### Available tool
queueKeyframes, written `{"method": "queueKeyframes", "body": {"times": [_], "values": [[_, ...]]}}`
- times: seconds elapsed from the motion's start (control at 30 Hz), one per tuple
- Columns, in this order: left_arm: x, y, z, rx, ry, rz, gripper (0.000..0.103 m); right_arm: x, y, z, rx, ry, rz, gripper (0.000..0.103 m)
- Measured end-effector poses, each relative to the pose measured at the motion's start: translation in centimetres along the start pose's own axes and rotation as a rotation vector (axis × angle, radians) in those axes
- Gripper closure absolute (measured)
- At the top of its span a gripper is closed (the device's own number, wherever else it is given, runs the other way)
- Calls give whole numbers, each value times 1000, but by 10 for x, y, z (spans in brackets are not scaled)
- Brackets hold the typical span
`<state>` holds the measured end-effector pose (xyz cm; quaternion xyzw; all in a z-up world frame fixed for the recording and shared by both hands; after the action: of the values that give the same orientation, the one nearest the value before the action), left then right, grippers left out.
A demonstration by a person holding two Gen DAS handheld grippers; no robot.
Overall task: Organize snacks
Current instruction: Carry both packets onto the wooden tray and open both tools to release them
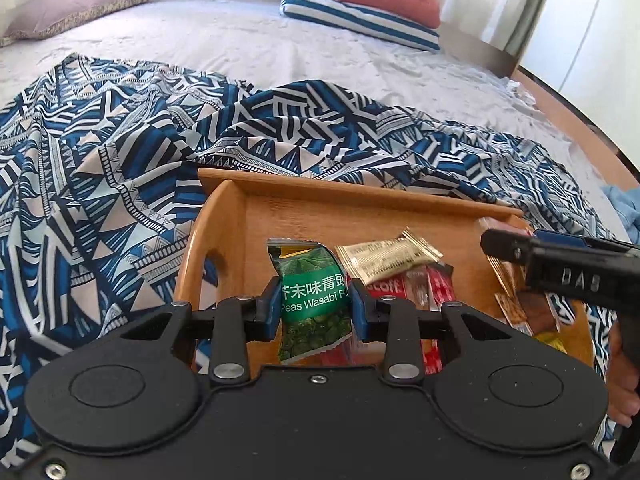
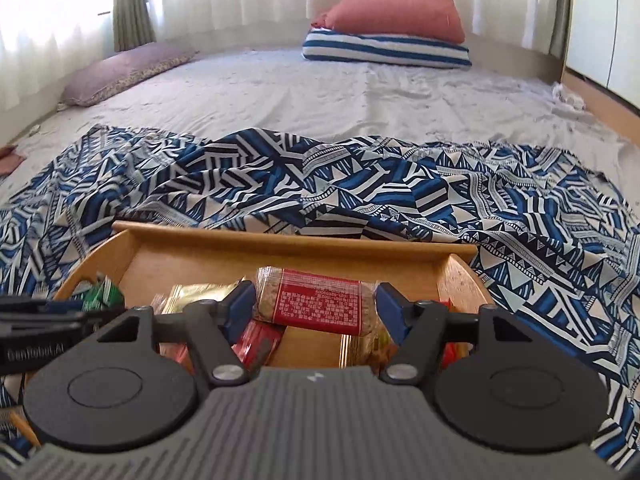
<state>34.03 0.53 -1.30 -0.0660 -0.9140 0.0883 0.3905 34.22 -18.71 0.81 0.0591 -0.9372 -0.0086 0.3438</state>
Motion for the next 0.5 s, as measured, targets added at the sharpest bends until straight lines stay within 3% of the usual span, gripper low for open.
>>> {"method": "queueKeyframes", "body": {"times": [0.5], "values": [[-45, -7, -37, -43, 8, -54, 70, -44, -4, -3, 36, 51, 5, 33]]}}
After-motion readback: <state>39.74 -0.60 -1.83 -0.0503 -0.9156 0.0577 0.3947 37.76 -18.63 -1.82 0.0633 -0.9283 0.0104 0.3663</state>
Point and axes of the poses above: each gripper's, at about its wrist camera, not at the fingertips, and x roughly against the way its jaws point, y to its left, z to its underside, the point moved 7 cm from there along -x, roughly the way its jaws point, and after that the axes turned 3 degrees about -y, right-handed, at the moved point
